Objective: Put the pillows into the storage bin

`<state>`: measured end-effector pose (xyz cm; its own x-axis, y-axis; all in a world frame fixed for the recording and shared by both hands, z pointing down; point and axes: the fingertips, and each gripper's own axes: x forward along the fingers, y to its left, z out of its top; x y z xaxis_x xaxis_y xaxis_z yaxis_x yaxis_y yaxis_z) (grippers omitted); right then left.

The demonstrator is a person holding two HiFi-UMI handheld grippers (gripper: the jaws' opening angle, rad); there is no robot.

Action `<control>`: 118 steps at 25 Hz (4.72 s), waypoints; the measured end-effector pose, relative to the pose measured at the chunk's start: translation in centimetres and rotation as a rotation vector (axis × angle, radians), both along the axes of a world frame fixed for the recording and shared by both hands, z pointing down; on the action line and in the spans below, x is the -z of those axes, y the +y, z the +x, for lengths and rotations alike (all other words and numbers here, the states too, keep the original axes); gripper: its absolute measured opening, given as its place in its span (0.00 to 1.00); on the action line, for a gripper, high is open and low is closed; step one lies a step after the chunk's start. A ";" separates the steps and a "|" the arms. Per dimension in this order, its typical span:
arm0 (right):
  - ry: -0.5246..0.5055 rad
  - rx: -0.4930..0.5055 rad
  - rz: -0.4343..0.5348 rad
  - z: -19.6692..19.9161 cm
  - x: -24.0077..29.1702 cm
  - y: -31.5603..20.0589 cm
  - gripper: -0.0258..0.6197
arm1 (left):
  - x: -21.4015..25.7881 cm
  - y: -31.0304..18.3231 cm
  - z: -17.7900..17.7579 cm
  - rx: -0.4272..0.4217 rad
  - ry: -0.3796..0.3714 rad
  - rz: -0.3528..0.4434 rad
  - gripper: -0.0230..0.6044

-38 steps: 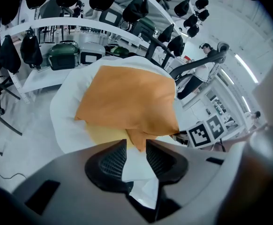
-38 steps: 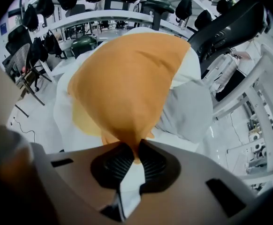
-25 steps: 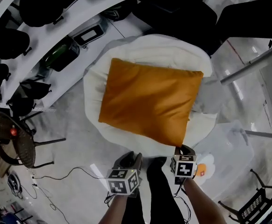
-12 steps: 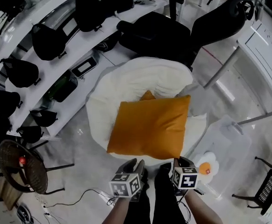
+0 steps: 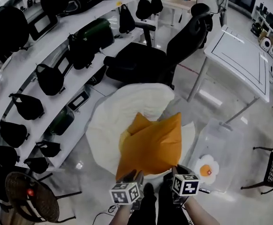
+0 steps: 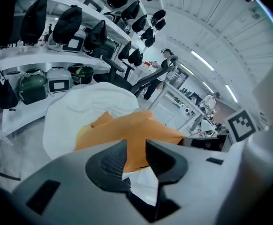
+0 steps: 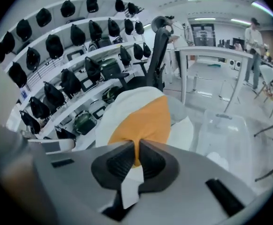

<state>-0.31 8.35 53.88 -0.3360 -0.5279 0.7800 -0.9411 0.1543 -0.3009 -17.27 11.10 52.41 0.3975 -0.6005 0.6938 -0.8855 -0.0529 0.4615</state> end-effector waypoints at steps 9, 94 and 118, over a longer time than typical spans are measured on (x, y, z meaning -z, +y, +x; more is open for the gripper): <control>-0.064 -0.198 0.044 5.6 6.0 2.7 0.07 | 3.4 -1.1 3.7 -0.156 0.026 0.066 0.23; 0.646 -0.174 -0.215 46.5 -5.3 5.6 0.08 | 2.0 -2.6 36.0 -0.540 0.008 -0.004 0.23; 0.344 0.353 -0.017 14.9 -11.6 -10.4 0.12 | -6.5 -9.8 15.6 -0.180 -0.098 -0.073 0.23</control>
